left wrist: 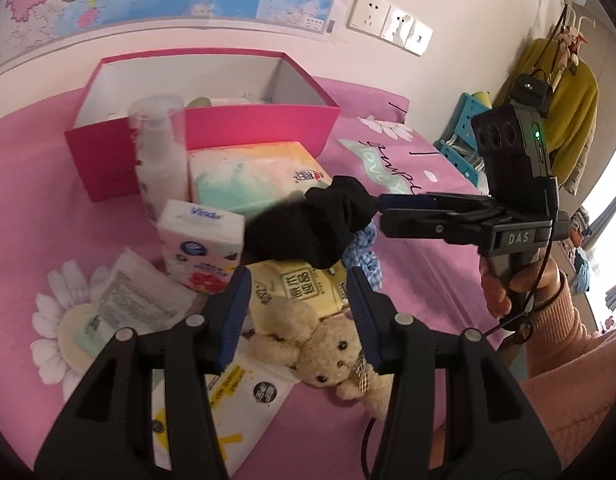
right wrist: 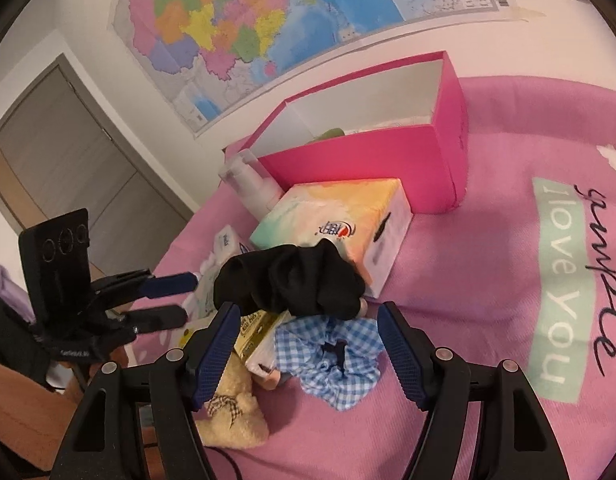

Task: Organize soft objects
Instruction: 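Grasp the black fabric item with the right gripper, then carry the black fabric into the pink box and release it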

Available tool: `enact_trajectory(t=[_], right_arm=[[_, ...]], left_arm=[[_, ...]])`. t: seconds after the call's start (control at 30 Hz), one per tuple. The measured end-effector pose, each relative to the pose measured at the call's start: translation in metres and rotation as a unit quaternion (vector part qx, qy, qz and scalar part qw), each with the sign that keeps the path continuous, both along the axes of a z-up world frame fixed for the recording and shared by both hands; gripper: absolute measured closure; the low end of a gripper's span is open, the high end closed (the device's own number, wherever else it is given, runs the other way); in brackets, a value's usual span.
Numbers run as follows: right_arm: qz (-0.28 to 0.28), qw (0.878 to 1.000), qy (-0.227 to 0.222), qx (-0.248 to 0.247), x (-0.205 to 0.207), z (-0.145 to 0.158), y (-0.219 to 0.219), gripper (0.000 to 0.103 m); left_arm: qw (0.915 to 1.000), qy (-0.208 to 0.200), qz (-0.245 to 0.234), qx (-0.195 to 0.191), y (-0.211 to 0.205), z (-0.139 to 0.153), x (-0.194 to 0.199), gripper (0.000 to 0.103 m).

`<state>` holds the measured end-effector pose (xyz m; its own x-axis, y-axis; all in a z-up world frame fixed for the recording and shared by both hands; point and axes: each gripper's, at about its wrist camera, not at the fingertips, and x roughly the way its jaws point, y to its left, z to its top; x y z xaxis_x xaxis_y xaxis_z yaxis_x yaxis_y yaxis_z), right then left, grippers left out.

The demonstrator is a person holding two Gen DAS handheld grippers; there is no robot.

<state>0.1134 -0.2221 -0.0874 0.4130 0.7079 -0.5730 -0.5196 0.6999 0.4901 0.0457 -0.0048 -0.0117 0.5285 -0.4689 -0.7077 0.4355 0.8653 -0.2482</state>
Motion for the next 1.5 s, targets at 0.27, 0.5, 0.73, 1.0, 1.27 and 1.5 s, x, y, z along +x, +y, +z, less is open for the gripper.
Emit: enact_trajectory(t=[0.27,0.5,0.73,1.0,1.27,1.5], right_arm=[[0.002,0.999,-0.026,-0.025,0.009,-0.006,0.017,0.030],[0.006,0.999,-0.035,-0.022,0.010,-0.006,0.020,0.074],[0.013,0.999,-0.027,0.020,0.008,-0.002,0.007,0.087],[0.016,0.997,-0.045,0.055,-0.003,0.021,-0.007,0.088],[0.022,0.994,-0.090,0.066,-0.003,0.059,-0.010,0.088],[0.006,0.990,-0.121,0.067,0.018,0.089,-0.012,0.088]], left_arm=[[0.9998,0.006,-0.008,0.020,-0.023,-0.009,0.016,0.052],[0.9993,-0.002,-0.001,0.038,-0.030,-0.010,0.027,0.058],[0.9999,0.008,-0.006,0.008,-0.025,-0.004,0.032,0.082],[0.9995,-0.018,-0.021,-0.014,-0.027,0.022,0.027,0.082],[0.9982,-0.048,-0.024,-0.026,-0.031,0.052,0.038,0.082],[0.9975,-0.068,-0.008,-0.017,-0.035,0.076,0.067,0.082]])
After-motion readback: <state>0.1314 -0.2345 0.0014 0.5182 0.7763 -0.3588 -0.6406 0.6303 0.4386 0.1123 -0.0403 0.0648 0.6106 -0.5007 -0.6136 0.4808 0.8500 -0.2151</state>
